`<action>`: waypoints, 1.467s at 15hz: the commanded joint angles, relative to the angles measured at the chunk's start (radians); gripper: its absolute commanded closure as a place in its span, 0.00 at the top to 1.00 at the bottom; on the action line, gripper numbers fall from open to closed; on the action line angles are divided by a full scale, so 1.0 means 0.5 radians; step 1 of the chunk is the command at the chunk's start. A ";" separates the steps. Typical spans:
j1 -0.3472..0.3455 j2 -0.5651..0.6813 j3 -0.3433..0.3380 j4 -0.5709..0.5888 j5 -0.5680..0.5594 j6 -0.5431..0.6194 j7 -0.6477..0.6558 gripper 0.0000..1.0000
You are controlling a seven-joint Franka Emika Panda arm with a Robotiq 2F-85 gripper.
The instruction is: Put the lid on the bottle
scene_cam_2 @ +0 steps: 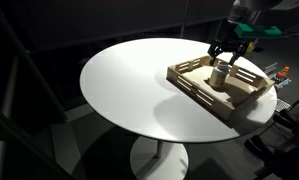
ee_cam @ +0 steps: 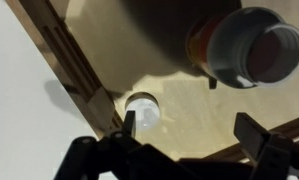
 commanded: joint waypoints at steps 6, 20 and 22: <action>0.011 0.157 -0.082 0.043 -0.020 0.037 -0.008 1.00; 0.086 0.107 -0.108 0.077 -0.002 -0.081 0.138 1.00; 0.129 0.082 -0.140 0.067 -0.023 -0.112 0.261 1.00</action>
